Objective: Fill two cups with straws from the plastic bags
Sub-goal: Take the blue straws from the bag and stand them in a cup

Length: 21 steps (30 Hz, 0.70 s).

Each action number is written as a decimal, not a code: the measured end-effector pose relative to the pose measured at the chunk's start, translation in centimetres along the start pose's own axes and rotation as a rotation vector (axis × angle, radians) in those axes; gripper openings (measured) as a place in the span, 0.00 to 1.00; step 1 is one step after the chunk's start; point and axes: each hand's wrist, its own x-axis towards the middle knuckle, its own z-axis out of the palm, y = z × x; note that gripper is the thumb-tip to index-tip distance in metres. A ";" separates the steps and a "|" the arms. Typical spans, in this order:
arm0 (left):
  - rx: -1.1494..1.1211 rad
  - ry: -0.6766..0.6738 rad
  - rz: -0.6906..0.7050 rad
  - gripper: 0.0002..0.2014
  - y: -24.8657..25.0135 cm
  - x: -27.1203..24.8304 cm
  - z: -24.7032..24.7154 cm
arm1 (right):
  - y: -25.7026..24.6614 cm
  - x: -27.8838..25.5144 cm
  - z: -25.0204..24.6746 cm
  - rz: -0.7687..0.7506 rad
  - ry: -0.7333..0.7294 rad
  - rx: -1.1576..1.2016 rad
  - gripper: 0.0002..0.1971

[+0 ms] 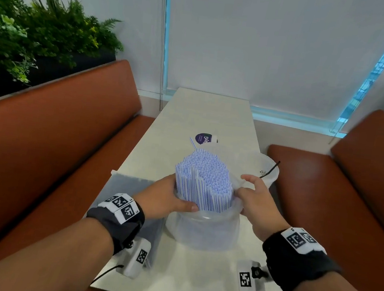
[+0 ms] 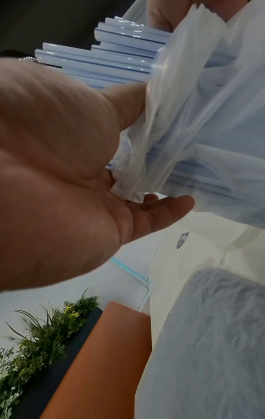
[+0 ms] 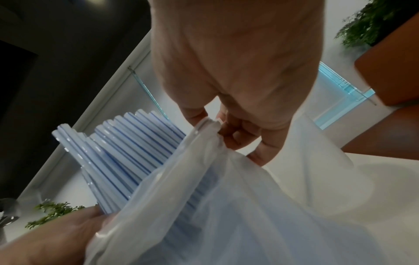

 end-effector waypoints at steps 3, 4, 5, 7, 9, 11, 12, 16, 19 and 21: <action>-0.006 -0.002 -0.012 0.30 -0.1 0.1 0.0 | 0.2 -0.1 0.3 -0.011 -0.016 0.009 0.16; -0.007 -0.007 -0.018 0.29 0.0 0.1 -0.1 | 0.3 -0.1 0.3 -0.019 -0.024 0.015 0.18; -0.004 -0.013 -0.020 0.28 0.0 0.1 -0.1 | 0.5 -0.1 0.2 -0.031 -0.029 0.017 0.18; 0.000 0.005 -0.003 0.27 0.1 0.0 0.0 | 0.9 -0.2 0.1 -0.065 -0.018 0.000 0.18; -0.020 0.070 0.028 0.32 0.2 0.1 0.2 | 1.4 -0.4 -0.1 -0.120 0.008 -0.069 0.16; -0.016 0.074 0.049 0.38 0.0 0.2 0.5 | 2.2 -0.7 -0.1 -0.167 0.000 -0.178 0.14; 0.002 0.047 0.035 0.37 -0.1 0.2 0.7 | 2.6 -0.8 -0.1 -0.170 -0.014 -0.237 0.13; 0.062 -0.041 -0.024 0.33 -0.9 0.2 1.3 | 3.3 -1.6 -0.3 -0.030 -0.076 -0.200 0.13; 0.039 0.015 0.001 0.33 -1.0 0.3 1.5 | 3.9 -2.3 -0.9 0.015 -0.188 -0.009 0.24; 0.045 0.008 -0.007 0.32 -1.1 0.3 1.8 | 4.8 -3.0 -1.2 -0.071 -0.271 -0.090 0.39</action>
